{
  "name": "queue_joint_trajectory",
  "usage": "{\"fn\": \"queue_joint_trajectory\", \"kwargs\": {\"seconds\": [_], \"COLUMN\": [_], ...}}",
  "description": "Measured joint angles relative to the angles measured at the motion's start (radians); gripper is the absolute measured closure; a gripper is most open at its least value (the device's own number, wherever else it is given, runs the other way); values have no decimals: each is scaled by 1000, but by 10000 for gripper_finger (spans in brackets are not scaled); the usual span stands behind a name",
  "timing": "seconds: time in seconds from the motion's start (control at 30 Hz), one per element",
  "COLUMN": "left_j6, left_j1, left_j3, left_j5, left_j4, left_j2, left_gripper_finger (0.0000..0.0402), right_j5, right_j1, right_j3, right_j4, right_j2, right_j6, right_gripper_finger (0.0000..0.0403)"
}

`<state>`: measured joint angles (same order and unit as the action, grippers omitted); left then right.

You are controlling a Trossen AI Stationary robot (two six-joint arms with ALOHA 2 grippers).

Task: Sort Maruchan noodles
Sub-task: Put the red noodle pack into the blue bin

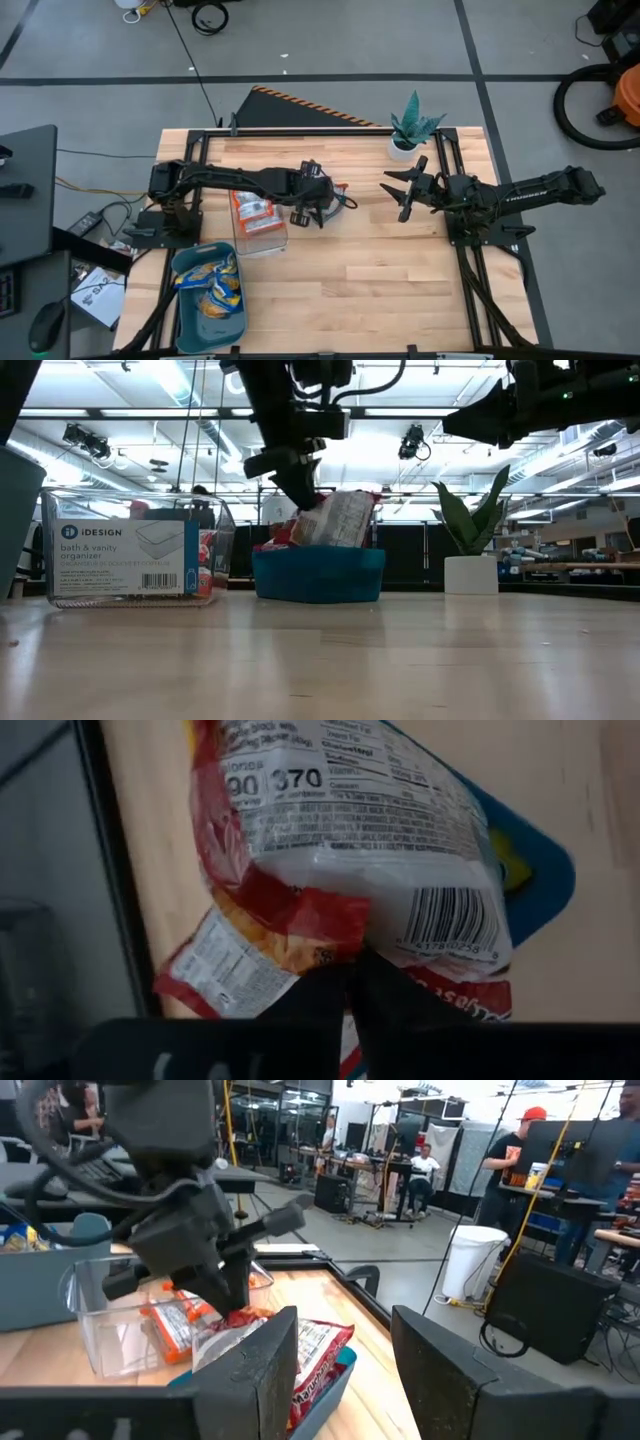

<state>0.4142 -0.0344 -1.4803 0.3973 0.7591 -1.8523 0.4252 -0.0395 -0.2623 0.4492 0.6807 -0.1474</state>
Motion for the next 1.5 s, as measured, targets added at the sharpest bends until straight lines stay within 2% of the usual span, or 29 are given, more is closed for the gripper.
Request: {"fn": "queue_joint_trajectory", "kwargs": {"seconds": [0.17, 0.27, 0.37, 0.5, 0.73, 0.93, 1.07, 1.17, 1.27, 1.37, 1.5], "left_j6": [-94, -116, -112, -111, -112, -114, -106, -89, -100, -132, -155], "left_j1": [-30, -43, -47, -53, -60, -49, -24, -4, 3, -21, -48], "left_j3": [0, 0, 0, 0, 1, -33, -32, -33, -31, -32, -35], "left_j5": [-136, -177, -173, -109, -80, -62, -76, -112, -104, -86, -114], "left_j4": [20, 39, 25, 10, 56, 75, -10, -82, -107, -101, -69], "left_j2": [-9, -32, -54, -57, -4, 39, 40, 11, -38, -78, -102], "left_gripper_finger": [335, 300, 269, 236, 190, 186, 191, 194, 196, 196, 196], "right_j5": [0, 0, 0, 0, 0, 0, 0, 0, -5, -6, -5], "right_j1": [0, 0, 0, 0, 0, 0, 0, -1, -1, -2, -3], "right_j3": [0, 0, 0, 0, 0, 0, 0, 0, 0, 0, 0], "right_j4": [0, 1, 3, 0, -1, 0, 6, 7, 7, 6, 6], "right_j2": [-1, -1, 0, 0, 0, 0, 0, 0, 0, 0, 0], "right_j6": [6, 6, 5, 2, -5, -5, -4, -1, 6, 7, 6], "right_gripper_finger": [234, 234, 234, 234, 234, 234, 234, 234, 234, 234, 234]}}
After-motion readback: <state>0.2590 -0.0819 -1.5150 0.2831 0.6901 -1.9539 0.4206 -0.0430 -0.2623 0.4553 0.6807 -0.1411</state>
